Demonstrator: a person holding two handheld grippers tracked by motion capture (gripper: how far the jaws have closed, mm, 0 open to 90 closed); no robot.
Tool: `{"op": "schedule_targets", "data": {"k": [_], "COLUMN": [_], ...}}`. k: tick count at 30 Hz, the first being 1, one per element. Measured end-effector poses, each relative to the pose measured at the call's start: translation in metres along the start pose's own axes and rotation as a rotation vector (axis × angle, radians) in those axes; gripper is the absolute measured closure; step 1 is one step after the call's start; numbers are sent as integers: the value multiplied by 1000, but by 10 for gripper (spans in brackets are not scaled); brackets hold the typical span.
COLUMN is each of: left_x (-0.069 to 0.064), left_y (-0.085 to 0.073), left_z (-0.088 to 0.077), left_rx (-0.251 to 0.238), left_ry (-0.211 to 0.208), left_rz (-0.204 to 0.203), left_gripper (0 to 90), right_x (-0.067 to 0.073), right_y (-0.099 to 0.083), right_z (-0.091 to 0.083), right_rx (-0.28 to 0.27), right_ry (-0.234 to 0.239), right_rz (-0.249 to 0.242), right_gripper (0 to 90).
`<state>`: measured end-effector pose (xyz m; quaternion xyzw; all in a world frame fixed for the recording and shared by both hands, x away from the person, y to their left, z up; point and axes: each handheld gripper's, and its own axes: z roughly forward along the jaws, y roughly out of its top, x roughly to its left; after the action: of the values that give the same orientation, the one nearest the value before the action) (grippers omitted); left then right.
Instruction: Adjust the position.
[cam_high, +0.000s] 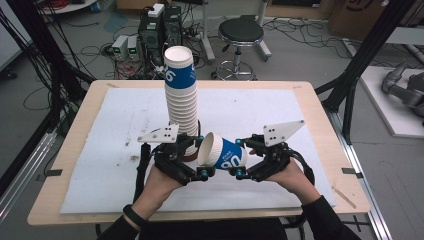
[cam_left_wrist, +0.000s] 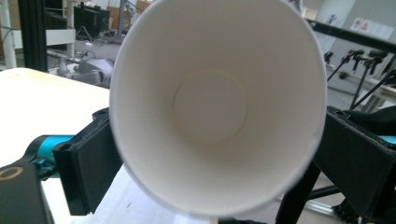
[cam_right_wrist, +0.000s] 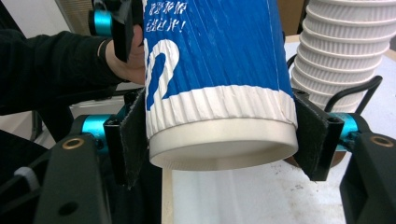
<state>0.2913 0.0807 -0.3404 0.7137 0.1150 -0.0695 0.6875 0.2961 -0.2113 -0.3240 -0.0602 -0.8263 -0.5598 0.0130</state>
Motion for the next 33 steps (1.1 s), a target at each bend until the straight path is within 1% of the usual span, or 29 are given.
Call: {"op": "schedule_targets", "data": {"k": [1, 3, 5, 8, 9, 12, 13, 14, 16, 17, 18, 20, 21, 23, 24, 25, 26, 28, 29, 32, 33], "left_x": [0, 1, 0, 1, 0, 0, -1, -1, -3, -3, -4, -4, -5, -5, -6, -6, -6, -6, -7, -8, -8], "left_y": [0, 0, 0, 1, 2, 3, 4, 4, 9, 9, 13, 14, 15, 17, 19, 19, 20, 21, 23, 26, 27], "left_z": [-1, -1, -3, -4, -4, -4, -4, -4, -5, -5, -7, -7, -8, -8, -7, -7, -5, -4, -1, 3, 4], "left_rx": [-7, -8, -12, -6, 5, 32, 39, 39, 67, 67, 103, 111, 116, 141, 159, 159, 186, 193, 206, 213, 213], "left_ry": [-4, -5, 2, -1, 6, 10, 13, 13, 23, 23, 31, 34, 39, 51, 64, 64, 65, 69, 70, 69, 70], "left_rz": [-5, -1, 5, 11, 16, 27, 36, 36, 58, 58, 64, 67, 73, 76, 75, 75, 78, 83, 86, 92, 95], "left_gripper": [97, 114, 171, 197, 200, 209, 212, 214, 219, 221, 222, 224, 227, 228, 229, 230, 230, 230, 229, 229, 229], "right_x": [2, 1, 3, 3, 3, 3, 3, 3, 3, 2, 2, 3, 3, 3, 3, 3, 3, 4, 4, 5, 4], "right_y": [0, 0, 0, 0, -1, -1, -2, -2, 0, 0, 1, 3, 3, 3, 3, 3, 3, 3, 3, 3, 3], "right_z": [3, 4, 6, 8, 9, 10, 11, 11, 10, 9, 8, 5, 5, 6, 8, 9, 11, 15, 17, 22, 24], "right_rx": [-1, 0, 3, 8, 16, 41, 46, 49, 68, 79, 80, 70, 74, 83, 85, 89, 93, 110, 115, 130, 136], "right_ry": [-8, -2, -2, -1, -1, 5, 6, 5, 0, -4, -8, -13, -15, -14, -15, -18, -18, -19, -18, -16, -18], "right_rz": [-7, -9, -14, -19, -17, -9, -6, -6, 9, 3, 6, 5, 4, 9, 11, 10, 14, 18, 19, 26, 21], "right_gripper": [297, 297, 297, 299, 299, 295, 294, 287, 248, 236, 235, 235, 234, 229, 220, 215, 215, 212, 211, 212, 213]}}
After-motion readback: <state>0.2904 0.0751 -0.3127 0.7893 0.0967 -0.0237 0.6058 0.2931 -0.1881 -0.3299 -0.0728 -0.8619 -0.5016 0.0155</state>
